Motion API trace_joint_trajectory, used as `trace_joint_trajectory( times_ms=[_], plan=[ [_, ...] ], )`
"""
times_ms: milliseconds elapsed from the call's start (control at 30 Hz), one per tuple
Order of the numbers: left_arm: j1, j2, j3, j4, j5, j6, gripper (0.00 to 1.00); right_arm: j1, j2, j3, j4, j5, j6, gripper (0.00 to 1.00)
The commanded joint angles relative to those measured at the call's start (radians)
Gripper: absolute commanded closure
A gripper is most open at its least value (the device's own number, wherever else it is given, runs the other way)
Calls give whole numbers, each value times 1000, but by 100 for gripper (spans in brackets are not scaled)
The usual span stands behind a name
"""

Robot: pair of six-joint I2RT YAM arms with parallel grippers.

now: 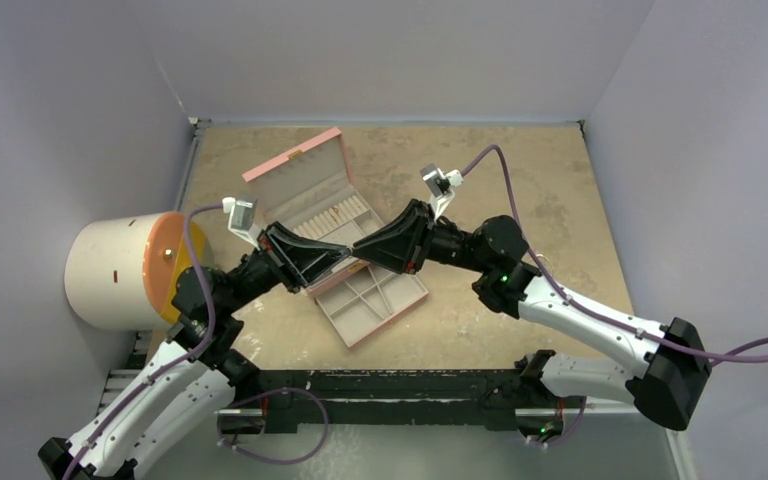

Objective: Organize the mixed jewelry

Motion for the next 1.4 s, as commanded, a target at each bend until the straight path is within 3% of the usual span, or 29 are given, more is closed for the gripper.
trace_joint_trajectory(
  times_ms=[0,100,367,533,633,767,967,1367],
  plan=[
    [3,-7,8,22,5,15,100,-3,-11,47,53,-7,2,83],
    [3,-4,8,22,3,15,100,-3,-13,49,46,-9,-3,99],
    [3,4,29,-74,-43,40,100,-3,-32,43,18,11,-34,100],
    [4,-20,105,-329,-208,145,72,-3,-70,65,-115,119,-130,100],
    [3,-50,124,-446,-305,182,62,-3,-83,103,-244,191,-208,100],
    [3,-75,149,-589,-449,226,56,-3,-57,181,-424,307,-317,100],
    [3,-71,214,-826,-675,270,52,-3,80,359,-655,453,-453,100],
    [4,-73,331,-1045,-915,380,46,-3,476,686,-866,592,-653,100]
  ],
)
